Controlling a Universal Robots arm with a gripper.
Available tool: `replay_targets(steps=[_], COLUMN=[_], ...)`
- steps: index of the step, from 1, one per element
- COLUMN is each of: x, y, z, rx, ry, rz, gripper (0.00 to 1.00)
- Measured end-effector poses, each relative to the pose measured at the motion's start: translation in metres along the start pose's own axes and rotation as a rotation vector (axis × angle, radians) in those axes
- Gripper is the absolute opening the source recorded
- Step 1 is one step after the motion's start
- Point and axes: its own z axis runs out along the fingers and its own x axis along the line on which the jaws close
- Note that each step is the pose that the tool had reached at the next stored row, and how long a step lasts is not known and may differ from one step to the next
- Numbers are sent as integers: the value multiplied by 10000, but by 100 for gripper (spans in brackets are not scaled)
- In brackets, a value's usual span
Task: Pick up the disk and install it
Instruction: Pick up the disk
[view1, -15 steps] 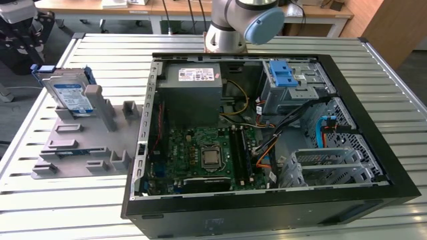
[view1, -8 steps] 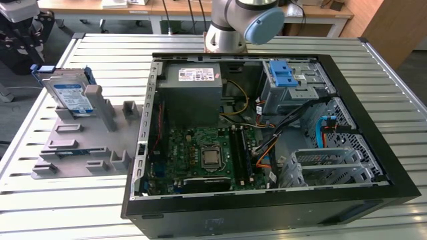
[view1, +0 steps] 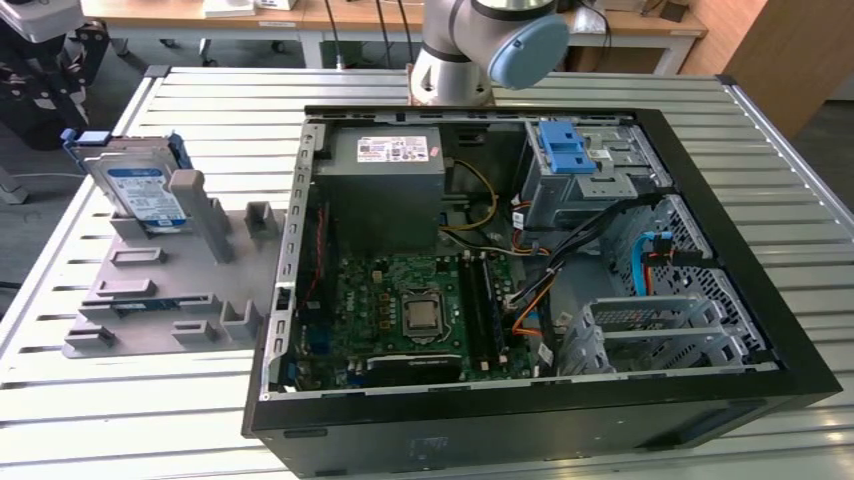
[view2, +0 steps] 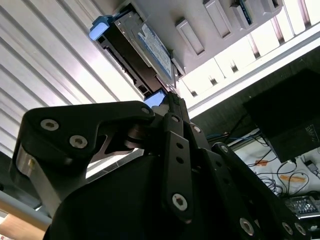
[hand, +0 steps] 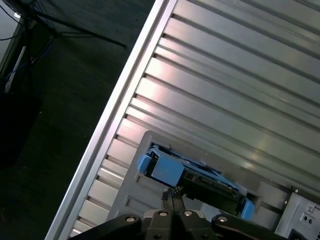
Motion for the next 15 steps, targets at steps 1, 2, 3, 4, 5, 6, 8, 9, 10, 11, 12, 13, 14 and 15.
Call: replay_targets(steps=[1, 2, 3, 4, 5, 6, 8, 9, 10, 11, 12, 13, 14, 15], x=[0, 0, 0, 0, 0, 0, 0, 1, 1, 1, 1, 2, 2, 2], y=[0, 0, 0, 0, 0, 0, 0, 1, 1, 1, 1, 1, 1, 1], z=[0, 0, 0, 0, 0, 0, 0, -1, -1, 0, 0, 0, 0, 0], rx=[0, 1, 2, 2, 3, 3, 5, 5, 6, 6, 6, 6, 6, 6], ry=[2, 4, 6, 8, 10, 12, 15, 17, 17, 18, 18, 18, 19, 19], rz=[-50, -100, -155, -206, -257, -304, -388, -425, -461, -486, -500, -507, -509, -512], gripper=[11, 11, 11, 11, 11, 11, 11, 11, 11, 11, 11, 11, 11, 11])
